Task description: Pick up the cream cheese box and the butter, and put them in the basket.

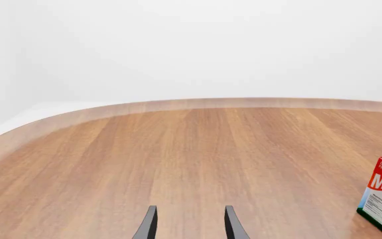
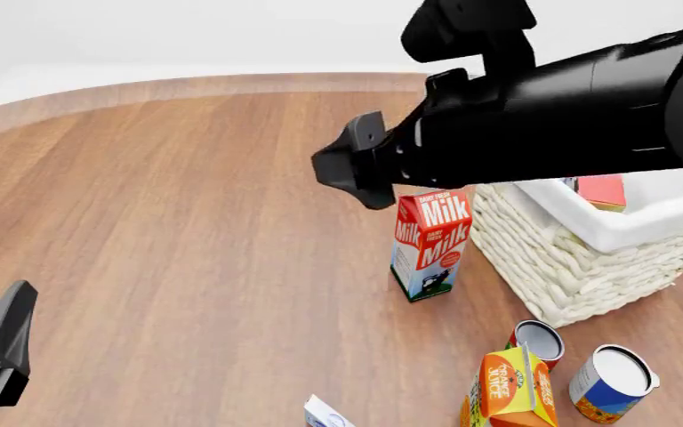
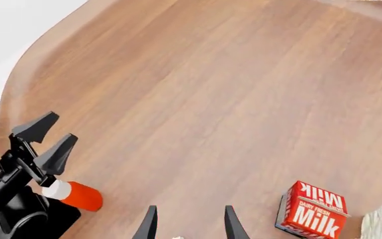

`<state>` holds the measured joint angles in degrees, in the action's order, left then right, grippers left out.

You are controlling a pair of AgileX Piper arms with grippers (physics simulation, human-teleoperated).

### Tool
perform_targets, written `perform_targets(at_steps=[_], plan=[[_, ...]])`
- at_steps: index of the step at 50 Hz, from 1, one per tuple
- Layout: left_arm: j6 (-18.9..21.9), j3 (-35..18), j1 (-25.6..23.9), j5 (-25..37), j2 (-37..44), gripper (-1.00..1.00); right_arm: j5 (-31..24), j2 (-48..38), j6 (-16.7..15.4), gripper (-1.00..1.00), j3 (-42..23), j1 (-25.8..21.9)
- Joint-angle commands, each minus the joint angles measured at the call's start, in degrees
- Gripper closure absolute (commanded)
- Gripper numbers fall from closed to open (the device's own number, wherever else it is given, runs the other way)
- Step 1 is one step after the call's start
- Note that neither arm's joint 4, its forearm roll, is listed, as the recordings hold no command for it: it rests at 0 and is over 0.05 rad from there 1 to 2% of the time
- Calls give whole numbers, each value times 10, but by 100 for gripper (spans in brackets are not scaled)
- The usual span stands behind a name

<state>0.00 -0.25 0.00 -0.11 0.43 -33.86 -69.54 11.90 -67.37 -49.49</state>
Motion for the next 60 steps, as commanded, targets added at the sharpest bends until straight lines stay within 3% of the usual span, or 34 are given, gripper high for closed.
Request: perform_targets(at_steps=[1, 15, 20, 30, 60], plan=[[0, 0, 0, 0, 0, -100, 8, -15, 7, -100, 7, -32], [0, 0, 0, 0, 0, -100, 14, -19, 25, -100, 32, -43], [0, 0, 0, 0, 0, -100, 18, -34, 39, -100, 34, -69], [0, 0, 0, 0, 0, -100, 10, -55, 38, -100, 21, -87], [0, 0, 0, 0, 0, -100, 86, -89, 100, -100, 110, -144]])
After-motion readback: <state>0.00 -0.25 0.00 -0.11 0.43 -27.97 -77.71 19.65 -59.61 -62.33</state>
